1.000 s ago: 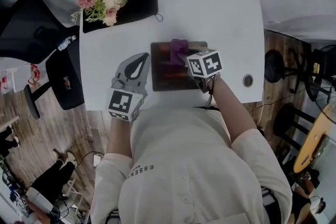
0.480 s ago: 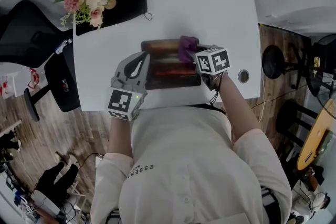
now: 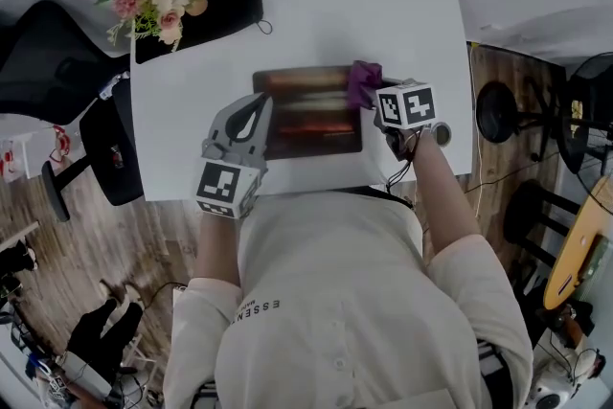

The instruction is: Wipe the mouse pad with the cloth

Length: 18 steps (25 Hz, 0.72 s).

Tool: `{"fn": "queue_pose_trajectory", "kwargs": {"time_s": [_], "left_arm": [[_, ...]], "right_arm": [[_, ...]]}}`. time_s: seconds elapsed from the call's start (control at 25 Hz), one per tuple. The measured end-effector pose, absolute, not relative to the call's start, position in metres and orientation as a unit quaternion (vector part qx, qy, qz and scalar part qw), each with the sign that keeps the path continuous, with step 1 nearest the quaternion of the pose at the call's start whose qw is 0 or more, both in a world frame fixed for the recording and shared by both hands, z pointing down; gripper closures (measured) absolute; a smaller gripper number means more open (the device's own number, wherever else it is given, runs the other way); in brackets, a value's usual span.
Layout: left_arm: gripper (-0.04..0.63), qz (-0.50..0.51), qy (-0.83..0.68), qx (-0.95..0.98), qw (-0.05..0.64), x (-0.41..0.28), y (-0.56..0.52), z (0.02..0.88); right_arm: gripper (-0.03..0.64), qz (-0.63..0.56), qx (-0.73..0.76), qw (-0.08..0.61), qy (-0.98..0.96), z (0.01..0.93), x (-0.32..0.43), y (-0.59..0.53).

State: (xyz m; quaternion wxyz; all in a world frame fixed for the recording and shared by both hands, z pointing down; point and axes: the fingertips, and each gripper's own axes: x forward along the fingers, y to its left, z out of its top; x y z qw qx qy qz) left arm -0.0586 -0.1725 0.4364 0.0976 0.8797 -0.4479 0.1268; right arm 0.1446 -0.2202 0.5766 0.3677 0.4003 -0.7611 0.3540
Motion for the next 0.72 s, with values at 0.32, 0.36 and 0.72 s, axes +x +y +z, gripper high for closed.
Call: {"fn": "queue_pose_trajectory", "kwargs": {"time_s": [0.32,0.36,0.72], "left_arm": [[0.595,0.132,-0.455,0.876,0.088,-0.059,-0.160,0.437],[0.595,0.134,-0.457,0.875,0.086,-0.062,-0.158,0.436],[0.595,0.134,-0.516,0.840,0.102,-0.114,-0.139,0.442]], "right_arm": [[0.514,0.328,0.382,0.329,-0.799,0.534,0.114,-0.214],[0.514,0.330,0.371,0.321,-0.807,0.531,0.103,-0.213],[0.514,0.329,0.266,0.332,-0.843,0.540,-0.014,-0.177]]}}
